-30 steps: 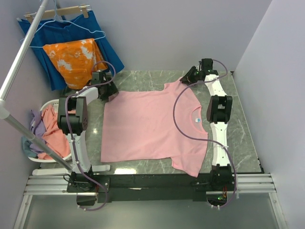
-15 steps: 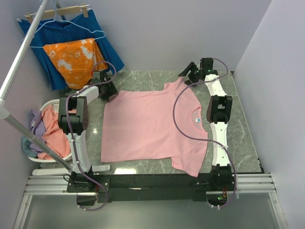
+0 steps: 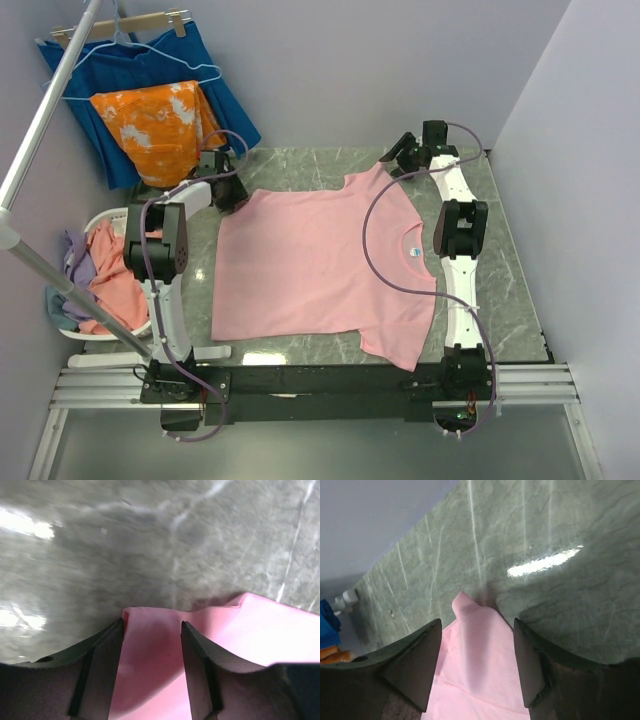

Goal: Fold and stack the t-shirts
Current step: Grap the side of the flattened tshirt furthest away from the robot with both arms

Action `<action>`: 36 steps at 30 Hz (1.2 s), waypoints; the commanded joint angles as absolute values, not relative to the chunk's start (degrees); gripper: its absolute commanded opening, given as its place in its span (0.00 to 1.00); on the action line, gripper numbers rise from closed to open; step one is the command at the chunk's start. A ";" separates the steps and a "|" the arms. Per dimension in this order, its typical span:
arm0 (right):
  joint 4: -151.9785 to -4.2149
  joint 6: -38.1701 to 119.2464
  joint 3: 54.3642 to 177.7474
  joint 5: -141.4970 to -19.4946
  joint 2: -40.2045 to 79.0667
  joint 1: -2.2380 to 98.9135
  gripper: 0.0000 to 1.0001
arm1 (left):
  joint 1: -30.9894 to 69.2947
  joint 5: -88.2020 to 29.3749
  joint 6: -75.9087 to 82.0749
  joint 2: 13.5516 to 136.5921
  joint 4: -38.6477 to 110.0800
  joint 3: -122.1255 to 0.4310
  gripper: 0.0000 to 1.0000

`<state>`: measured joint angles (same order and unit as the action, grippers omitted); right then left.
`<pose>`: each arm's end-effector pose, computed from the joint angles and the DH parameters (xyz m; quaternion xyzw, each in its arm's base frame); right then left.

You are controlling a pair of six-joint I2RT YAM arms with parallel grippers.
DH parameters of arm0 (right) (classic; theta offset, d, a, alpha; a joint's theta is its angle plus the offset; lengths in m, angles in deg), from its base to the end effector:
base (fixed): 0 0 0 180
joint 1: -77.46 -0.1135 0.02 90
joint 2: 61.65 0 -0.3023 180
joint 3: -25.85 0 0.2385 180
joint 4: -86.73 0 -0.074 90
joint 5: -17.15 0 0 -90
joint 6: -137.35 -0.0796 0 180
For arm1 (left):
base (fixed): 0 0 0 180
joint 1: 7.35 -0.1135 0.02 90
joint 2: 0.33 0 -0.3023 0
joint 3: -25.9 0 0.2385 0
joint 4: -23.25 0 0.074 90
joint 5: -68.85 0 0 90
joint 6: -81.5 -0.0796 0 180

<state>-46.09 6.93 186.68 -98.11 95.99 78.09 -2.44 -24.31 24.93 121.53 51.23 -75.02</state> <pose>0.6431 0.0269 0.1404 0.2349 0.8711 0.3190 0.2901 0.5009 -0.0474 0.1693 -0.2212 0.9096 -0.1396 0.3228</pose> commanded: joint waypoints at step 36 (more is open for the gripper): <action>-41.96 23.97 174.90 -86.31 80.13 74.30 0.00 | 0.83 -16.06 20.60 115.86 60.23 -74.01 0.55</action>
